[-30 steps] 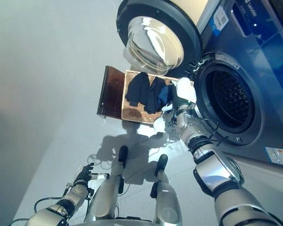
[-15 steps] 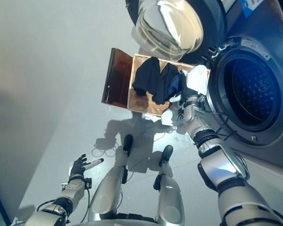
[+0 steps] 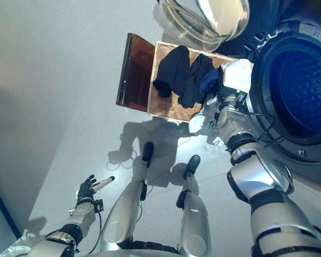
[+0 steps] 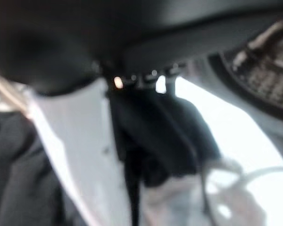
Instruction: Pick up the clothes and place them into the washing machine
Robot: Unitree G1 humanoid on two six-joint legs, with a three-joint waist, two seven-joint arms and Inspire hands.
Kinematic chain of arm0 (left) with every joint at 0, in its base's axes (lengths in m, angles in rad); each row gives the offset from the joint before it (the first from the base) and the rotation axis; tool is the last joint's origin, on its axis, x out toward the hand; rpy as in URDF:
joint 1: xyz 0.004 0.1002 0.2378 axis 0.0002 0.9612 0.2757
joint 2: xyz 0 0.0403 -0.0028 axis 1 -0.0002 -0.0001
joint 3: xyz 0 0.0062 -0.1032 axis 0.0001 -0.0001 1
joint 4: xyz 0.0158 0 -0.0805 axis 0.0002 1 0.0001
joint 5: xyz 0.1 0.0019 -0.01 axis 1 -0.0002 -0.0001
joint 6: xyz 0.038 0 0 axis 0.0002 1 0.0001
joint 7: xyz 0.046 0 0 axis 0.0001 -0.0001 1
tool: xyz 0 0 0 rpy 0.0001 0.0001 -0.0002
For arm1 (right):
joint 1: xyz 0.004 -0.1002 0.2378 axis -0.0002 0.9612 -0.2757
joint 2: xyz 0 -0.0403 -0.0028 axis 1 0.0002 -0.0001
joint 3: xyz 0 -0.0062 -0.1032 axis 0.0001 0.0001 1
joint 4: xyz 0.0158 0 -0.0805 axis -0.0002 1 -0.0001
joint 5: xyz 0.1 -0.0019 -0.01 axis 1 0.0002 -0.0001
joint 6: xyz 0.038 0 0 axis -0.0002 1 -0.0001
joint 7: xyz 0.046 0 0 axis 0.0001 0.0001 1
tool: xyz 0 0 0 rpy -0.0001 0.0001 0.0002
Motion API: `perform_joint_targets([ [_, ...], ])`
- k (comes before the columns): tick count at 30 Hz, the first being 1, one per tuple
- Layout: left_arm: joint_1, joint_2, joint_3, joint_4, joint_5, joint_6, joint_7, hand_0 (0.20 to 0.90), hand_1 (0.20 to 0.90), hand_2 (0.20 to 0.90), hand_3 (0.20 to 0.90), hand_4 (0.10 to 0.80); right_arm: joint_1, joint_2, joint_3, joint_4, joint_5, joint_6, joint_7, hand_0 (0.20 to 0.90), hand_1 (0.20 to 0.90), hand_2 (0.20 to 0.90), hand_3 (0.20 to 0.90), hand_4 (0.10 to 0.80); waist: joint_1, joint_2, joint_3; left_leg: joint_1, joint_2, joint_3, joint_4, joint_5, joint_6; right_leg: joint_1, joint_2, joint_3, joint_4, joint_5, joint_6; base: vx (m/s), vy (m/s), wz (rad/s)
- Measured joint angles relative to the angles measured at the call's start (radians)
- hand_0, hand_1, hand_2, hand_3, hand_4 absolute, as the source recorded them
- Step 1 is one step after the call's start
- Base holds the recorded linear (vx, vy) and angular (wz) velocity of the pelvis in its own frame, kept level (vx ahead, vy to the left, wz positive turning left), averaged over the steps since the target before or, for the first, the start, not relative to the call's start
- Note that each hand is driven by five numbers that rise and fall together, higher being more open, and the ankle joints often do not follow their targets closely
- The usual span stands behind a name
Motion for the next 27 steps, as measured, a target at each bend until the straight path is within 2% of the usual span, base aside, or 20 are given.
perform_joint_targets([
  [8,-0.021,-0.001,-0.012,-0.060,-0.019,-0.018,-0.013,0.900,0.900,0.900,0.900,0.800,-0.063,-0.011,0.037,0.033,-0.059,0.019,0.001,0.900,0.900,0.900,0.900,0.800,0.000,0.004,0.010,-0.055,-0.006,-0.012,0.000,0.015,0.002,-0.055,-0.005,-0.003,0.013,0.005,0.004,-0.019,-0.010,0.09],
  [16,-0.024,-0.003,-0.052,-0.085,-0.022,-0.031,-0.021,0.900,0.900,0.900,0.900,0.800,-0.112,-0.030,0.059,0.050,-0.078,0.036,0.000,0.900,0.900,0.900,0.900,0.800,0.000,0.009,0.014,-0.107,-0.006,-0.025,-0.001,0.033,-0.019,-0.104,-0.006,-0.012,0.021,0.008,0.007,-0.010,0.000,0.05],
  [17,-0.024,-0.003,-0.052,-0.085,-0.026,-0.030,-0.021,0.900,0.900,0.900,0.900,0.800,-0.119,-0.033,0.060,0.055,-0.078,0.037,0.000,0.488,0.488,0.488,0.488,0.506,0.000,0.014,0.016,-0.111,-0.006,-0.027,-0.001,0.035,-0.020,-0.106,-0.006,-0.015,0.021,0.008,0.007,0.002,-0.006,0.03],
  [18,-0.024,-0.002,-0.052,-0.085,-0.032,-0.031,-0.021,0.900,0.900,0.900,0.900,0.800,-0.121,-0.034,0.060,0.055,-0.078,0.037,-0.001,0.200,0.200,0.200,0.200,0.300,0.000,0.014,0.017,-0.113,-0.006,-0.027,-0.001,0.035,-0.020,-0.109,-0.006,-0.015,0.023,0.008,0.007,0.000,0.000,0.00],
  [27,-0.026,-0.001,-0.052,-0.092,-0.038,-0.039,-0.020,0.900,0.900,0.900,0.900,0.800,-0.175,-0.060,0.058,0.053,-0.078,0.037,-0.026,0.200,0.200,0.200,0.200,0.300,0.003,0.020,0.019,-0.136,-0.008,-0.027,-0.001,0.039,-0.020,-0.137,-0.009,-0.014,0.033,0.009,0.007,0.001,-0.001,0.01],
])
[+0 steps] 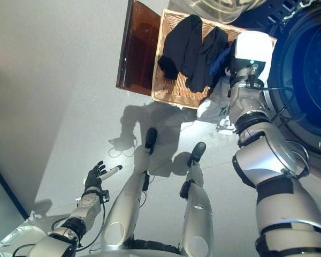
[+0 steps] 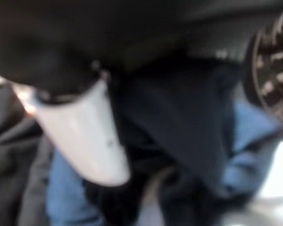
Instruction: Pick up the clothes and place them into the washing machine
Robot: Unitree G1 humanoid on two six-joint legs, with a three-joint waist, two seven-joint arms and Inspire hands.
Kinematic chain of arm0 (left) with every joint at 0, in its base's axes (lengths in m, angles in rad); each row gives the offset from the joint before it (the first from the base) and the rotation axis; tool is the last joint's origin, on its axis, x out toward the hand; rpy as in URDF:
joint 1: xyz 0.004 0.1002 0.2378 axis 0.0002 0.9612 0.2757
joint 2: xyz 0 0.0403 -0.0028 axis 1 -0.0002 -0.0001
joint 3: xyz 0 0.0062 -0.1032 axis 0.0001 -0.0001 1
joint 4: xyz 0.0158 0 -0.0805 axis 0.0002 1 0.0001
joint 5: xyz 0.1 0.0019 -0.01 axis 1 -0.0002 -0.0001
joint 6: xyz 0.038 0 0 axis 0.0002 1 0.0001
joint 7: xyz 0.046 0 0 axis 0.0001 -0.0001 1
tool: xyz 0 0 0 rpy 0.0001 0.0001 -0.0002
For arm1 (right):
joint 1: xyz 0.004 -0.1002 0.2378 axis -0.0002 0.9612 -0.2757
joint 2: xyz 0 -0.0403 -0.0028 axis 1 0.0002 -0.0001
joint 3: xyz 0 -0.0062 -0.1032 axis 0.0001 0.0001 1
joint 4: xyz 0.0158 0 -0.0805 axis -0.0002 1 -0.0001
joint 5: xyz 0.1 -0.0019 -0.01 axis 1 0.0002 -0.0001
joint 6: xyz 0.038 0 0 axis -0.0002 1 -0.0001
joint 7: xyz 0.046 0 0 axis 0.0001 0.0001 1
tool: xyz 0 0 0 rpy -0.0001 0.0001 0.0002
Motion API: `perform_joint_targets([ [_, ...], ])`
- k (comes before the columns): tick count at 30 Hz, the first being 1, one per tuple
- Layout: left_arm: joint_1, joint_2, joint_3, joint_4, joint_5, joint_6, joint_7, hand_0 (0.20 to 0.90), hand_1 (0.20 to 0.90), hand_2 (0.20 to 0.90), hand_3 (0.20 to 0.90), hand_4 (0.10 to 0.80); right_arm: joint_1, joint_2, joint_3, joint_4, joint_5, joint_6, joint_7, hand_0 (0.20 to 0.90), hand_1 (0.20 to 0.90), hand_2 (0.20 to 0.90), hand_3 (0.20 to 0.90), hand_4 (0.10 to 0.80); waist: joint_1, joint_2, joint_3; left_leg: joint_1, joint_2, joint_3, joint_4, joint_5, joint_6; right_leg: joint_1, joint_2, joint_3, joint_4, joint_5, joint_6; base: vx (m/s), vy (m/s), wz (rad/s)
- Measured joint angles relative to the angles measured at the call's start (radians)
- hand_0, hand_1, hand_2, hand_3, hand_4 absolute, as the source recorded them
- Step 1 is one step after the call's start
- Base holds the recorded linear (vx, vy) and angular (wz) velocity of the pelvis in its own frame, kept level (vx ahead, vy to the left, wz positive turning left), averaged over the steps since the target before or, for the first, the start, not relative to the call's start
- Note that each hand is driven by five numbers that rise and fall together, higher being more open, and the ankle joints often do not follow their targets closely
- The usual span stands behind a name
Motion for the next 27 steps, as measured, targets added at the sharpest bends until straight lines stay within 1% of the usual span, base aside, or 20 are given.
perform_joint_targets([
  [2,-0.006,-0.004,-0.001,-0.002,0.000,0.000,0.000,0.900,0.900,0.900,0.900,0.800,0.001,-0.010,0.000,0.001,0.000,0.000,-0.007,0.200,0.200,0.200,0.200,0.300,0.003,0.008,0.004,-0.002,-0.002,0.000,0.000,0.001,0.001,0.000,-0.002,-0.001,0.000,0.002,-0.002,0.000,0.000,0.00],
  [10,-0.026,-0.004,-0.001,-0.002,0.001,0.000,0.000,0.900,0.900,0.900,0.900,0.800,0.009,-0.010,-0.013,-0.003,0.024,-0.003,-0.012,0.200,0.200,0.200,0.200,0.300,0.002,0.009,0.004,0.004,-0.011,0.005,0.002,0.004,0.001,0.004,-0.012,0.008,-0.001,0.003,0.001,0.013,-0.007,-0.07],
  [12,-0.030,-0.004,0.000,-0.002,0.001,0.000,0.001,0.900,0.900,0.900,0.900,0.800,0.025,-0.011,-0.046,-0.023,0.047,-0.004,-0.013,0.200,0.200,0.200,0.200,0.300,0.000,0.009,0.004,0.006,-0.012,0.007,0.004,0.004,0.001,0.006,-0.012,0.010,-0.001,0.005,0.003,0.017,-0.013,-0.09],
  [18,-0.030,0.000,0.000,-0.002,0.006,0.000,0.002,0.900,0.900,0.900,0.900,0.800,0.090,-0.010,-0.085,-0.036,0.091,-0.025,-0.015,0.200,0.200,0.200,0.200,0.300,-0.004,0.009,0.004,0.044,-0.013,0.012,0.000,0.004,0.001,0.040,-0.015,0.016,-0.002,0.007,0.006,0.013,-0.021,-0.06],
  [23,-0.028,0.001,0.000,-0.002,0.022,0.002,0.001,0.900,0.900,0.900,0.900,0.800,0.137,-0.011,-0.150,-0.098,0.156,-0.038,-0.021,0.200,0.200,0.200,0.200,0.300,-0.006,0.009,0.004,0.056,-0.013,0.031,0.000,0.004,0.000,0.042,-0.016,0.037,-0.002,0.015,0.010,0.004,-0.019,-0.08],
  [27,-0.028,0.001,0.001,-0.001,0.023,0.002,0.002,0.900,0.900,0.900,0.900,0.800,0.177,-0.008,-0.241,-0.149,0.286,-0.072,-0.038,0.200,0.200,0.200,0.200,0.300,-0.011,0.009,0.004,0.065,-0.013,0.044,0.000,0.004,0.001,0.044,-0.017,0.049,-0.003,0.023,0.009,0.013,-0.010,-0.09],
])
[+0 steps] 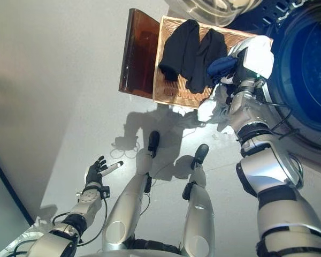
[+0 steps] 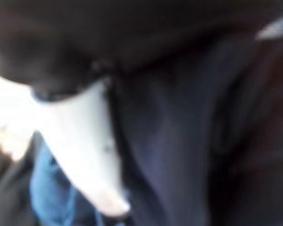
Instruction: Pick up the clothes and place them into the washing machine
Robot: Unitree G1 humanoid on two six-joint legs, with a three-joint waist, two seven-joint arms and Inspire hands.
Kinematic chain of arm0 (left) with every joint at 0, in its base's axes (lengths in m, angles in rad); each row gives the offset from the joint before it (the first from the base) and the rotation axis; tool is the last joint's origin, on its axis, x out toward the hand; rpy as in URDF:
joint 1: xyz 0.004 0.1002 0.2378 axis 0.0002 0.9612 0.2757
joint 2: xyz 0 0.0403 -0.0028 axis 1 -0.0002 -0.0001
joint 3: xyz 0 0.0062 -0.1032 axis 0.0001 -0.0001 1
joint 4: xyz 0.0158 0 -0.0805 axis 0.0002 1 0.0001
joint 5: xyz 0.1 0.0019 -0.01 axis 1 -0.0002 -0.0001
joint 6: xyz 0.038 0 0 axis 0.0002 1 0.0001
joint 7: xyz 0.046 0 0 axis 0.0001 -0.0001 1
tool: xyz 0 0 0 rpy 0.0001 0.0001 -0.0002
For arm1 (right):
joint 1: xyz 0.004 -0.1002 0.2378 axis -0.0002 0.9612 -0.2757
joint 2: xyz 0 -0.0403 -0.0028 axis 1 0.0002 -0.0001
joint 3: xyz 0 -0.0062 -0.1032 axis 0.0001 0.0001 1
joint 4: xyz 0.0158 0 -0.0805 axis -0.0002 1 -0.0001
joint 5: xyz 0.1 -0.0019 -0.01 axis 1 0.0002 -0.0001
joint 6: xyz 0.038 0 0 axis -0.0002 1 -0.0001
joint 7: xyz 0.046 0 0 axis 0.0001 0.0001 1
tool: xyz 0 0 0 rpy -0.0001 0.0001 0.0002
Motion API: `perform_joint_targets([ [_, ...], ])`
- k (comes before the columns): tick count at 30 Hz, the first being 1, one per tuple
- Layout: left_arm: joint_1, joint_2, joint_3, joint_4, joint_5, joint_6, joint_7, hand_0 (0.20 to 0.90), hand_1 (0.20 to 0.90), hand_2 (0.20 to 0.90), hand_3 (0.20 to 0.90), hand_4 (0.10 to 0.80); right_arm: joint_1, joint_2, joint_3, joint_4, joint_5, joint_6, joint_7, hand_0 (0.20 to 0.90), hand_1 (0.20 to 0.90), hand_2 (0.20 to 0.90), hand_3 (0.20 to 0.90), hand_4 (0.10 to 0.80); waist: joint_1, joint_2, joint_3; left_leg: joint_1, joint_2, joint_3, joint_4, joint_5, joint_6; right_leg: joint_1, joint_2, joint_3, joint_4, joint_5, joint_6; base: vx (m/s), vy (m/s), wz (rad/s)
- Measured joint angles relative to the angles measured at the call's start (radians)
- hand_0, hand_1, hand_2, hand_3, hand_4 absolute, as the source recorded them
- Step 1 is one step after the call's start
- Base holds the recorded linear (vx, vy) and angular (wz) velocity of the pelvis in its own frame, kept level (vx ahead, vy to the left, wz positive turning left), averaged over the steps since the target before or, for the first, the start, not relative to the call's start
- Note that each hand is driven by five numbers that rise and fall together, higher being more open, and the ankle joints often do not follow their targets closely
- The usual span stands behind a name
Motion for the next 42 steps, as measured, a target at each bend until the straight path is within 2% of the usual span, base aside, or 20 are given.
perform_joint_targets([
  [9,0.027,0.004,0.015,0.008,0.024,0.001,0.000,0.900,0.900,0.900,0.900,0.800,0.153,0.061,-0.221,-0.153,0.418,-0.118,-0.032,0.200,0.200,0.200,0.200,0.300,-0.048,0.001,-0.001,0.060,0.002,0.021,-0.001,-0.009,-0.002,0.060,0.003,0.019,-0.024,0.011,0.002,0.034,-0.007,-0.08],
  [12,0.041,0.003,0.017,0.008,0.035,0.002,0.000,0.900,0.900,0.900,0.900,0.800,0.211,0.079,-0.260,-0.183,0.503,-0.152,-0.043,0.200,0.200,0.200,0.200,0.300,-0.052,0.001,-0.001,0.068,0.002,0.029,-0.001,-0.013,-0.001,0.069,0.003,0.024,-0.033,0.016,0.004,0.031,-0.007,-0.06],
  [15,0.058,0.003,0.028,0.008,0.044,0.003,0.000,0.900,0.900,0.900,0.900,0.800,0.279,0.105,-0.345,-0.204,0.635,-0.193,-0.041,0.200,0.200,0.200,0.200,0.300,-0.054,0.002,-0.002,0.074,0.002,0.043,-0.001,-0.017,0.003,0.069,0.003,0.037,-0.035,0.020,0.000,0.020,-0.003,-0.07],
  [20,0.081,0.002,0.048,0.010,0.054,0.021,0.000,0.900,0.900,0.900,0.900,0.800,0.320,0.118,-0.399,-0.214,0.771,-0.221,-0.042,0.200,0.200,0.200,0.200,0.300,-0.062,0.014,-0.009,0.079,0.000,0.055,-0.001,-0.022,0.010,0.069,0.000,0.047,-0.039,0.023,0.003,0.019,-0.003,-0.08],
  [25,0.082,0.001,0.047,0.011,0.056,0.022,-0.002,0.900,0.900,0.900,0.900,0.800,0.320,0.139,-0.485,-0.236,1.044,-0.330,-0.038,0.200,0.200,0.200,0.200,0.300,-0.071,0.024,-0.015,0.081,0.000,0.063,-0.001,-0.023,0.014,0.068,0.000,0.056,-0.041,0.025,0.001,0.008,-0.010,-0.08],
  [33,0.083,-0.002,0.045,0.011,0.055,0.030,-0.009,0.900,0.900,0.900,0.900,0.800,0.314,0.129,-0.521,-0.236,1.195,-0.351,-0.016,0.200,0.200,0.200,0.200,0.300,-0.076,0.047,-0.030,0.086,0.001,0.078,-0.001,-0.026,0.018,0.064,0.001,0.074,-0.041,0.026,0.002,-0.001,-0.015,-0.05],
  [35,0.084,-0.006,0.041,0.011,0.055,0.030,-0.017,0.900,0.900,0.900,0.900,0.800,0.305,0.107,-0.522,-0.233,1.212,-0.348,-0.014,0.200,0.200,0.200,0.200,0.300,-0.076,0.058,-0.037,0.086,0.001,0.079,-0.001,-0.027,0.019,0.063,0.001,0.075,-0.041,0.027,0.003,0.000,0.000,0.00],
  [42,0.087,-0.008,0.038,0.014,0.054,0.040,-0.034,0.900,0.900,0.900,0.900,0.800,0.191,0.016,-0.523,-0.180,1.238,-0.344,0.006,0.200,0.200,0.200,0.200,0.300,-0.077,0.061,-0.038,0.087,0.001,0.084,-0.001,-0.026,0.021,0.062,0.000,0.079,-0.041,0.028,0.004,0.002,-0.001,0.00],
])
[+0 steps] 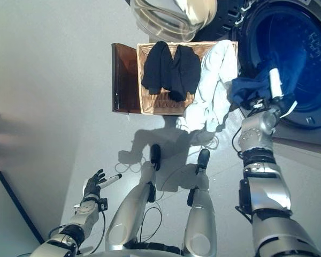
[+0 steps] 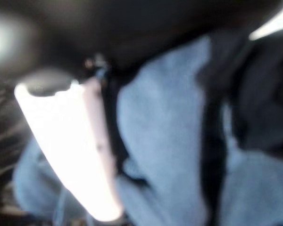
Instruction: Pick up the clothes and place them into the washing machine
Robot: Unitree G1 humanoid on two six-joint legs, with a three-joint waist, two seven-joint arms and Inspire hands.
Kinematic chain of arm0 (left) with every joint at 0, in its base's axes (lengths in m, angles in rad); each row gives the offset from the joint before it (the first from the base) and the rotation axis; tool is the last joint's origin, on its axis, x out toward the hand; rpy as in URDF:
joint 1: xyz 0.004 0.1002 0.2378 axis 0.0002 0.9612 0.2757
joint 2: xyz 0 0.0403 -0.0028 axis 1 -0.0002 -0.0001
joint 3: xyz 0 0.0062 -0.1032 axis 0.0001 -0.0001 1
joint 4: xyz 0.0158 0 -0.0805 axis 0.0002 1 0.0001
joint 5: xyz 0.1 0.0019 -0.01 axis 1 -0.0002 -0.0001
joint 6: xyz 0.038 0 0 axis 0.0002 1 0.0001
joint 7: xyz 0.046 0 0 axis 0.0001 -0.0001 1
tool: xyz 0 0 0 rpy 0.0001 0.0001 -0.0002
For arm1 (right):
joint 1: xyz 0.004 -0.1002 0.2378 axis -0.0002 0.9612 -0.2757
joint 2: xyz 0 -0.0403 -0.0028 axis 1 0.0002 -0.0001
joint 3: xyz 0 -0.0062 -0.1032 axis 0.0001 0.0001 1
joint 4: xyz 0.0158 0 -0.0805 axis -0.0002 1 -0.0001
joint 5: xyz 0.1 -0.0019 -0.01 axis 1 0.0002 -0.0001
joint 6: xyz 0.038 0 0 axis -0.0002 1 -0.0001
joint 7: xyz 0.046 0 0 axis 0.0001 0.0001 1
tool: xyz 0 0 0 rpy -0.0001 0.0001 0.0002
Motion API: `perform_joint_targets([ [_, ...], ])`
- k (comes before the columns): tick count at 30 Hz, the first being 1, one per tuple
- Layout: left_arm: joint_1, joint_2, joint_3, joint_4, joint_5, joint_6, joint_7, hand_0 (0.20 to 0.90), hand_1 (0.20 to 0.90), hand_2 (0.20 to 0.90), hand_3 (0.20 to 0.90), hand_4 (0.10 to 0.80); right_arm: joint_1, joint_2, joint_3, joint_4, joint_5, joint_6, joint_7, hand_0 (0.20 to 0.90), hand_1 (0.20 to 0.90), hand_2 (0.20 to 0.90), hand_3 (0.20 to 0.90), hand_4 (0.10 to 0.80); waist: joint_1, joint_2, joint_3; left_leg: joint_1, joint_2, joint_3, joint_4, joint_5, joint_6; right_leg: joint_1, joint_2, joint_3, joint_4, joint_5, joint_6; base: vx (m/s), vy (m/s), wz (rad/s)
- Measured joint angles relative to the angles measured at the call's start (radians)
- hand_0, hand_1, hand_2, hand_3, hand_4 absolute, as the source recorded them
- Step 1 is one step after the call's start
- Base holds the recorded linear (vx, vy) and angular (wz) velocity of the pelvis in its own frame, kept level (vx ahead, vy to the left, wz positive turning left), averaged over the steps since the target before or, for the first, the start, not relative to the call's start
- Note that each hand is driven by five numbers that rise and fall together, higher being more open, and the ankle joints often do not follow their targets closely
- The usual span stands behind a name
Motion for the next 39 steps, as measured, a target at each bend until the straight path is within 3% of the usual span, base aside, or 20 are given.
perform_joint_targets([
  [6,0.002,0.001,-0.012,0.018,-0.002,0.003,-0.013,0.900,0.900,0.900,0.900,0.800,-0.165,-0.085,-0.005,0.116,0.063,0.007,0.019,0.200,0.200,0.200,0.200,0.300,0.001,0.000,0.000,0.000,0.000,0.001,0.000,0.000,0.001,-0.001,0.000,0.001,0.000,0.000,0.000,0.000,0.000,0.00],
  [22,0.005,0.000,-0.040,0.019,-0.020,0.002,-0.035,0.900,0.900,0.900,0.900,0.800,-0.352,-0.167,0.065,0.301,0.175,0.069,0.045,0.200,0.200,0.200,0.200,0.300,0.011,0.002,-0.001,-0.016,-0.002,0.003,0.000,-0.002,0.005,-0.020,0.000,0.009,0.000,0.000,0.000,0.022,-0.020,0.03],
  [33,0.013,0.000,-0.042,-0.018,-0.056,0.000,-0.037,0.900,0.900,0.900,0.900,0.800,-0.377,-0.216,0.092,0.313,0.188,0.070,0.109,0.200,0.200,0.200,0.200,0.300,0.036,0.028,-0.006,-0.066,-0.003,0.018,0.000,0.001,0.008,-0.092,-0.003,0.026,0.024,0.000,0.001,-0.011,-0.006,-0.03],
  [39,0.013,-0.004,-0.088,-0.094,-0.087,-0.005,-0.047,0.900,0.900,0.900,0.900,0.800,-0.392,-0.215,0.091,0.314,0.190,0.069,0.107,0.200,0.200,0.200,0.200,0.300,0.054,0.078,-0.002,-0.106,-0.006,0.028,0.000,0.005,0.013,-0.177,-0.006,0.060,0.081,-0.012,0.006,-0.023,0.002,-0.03],
])
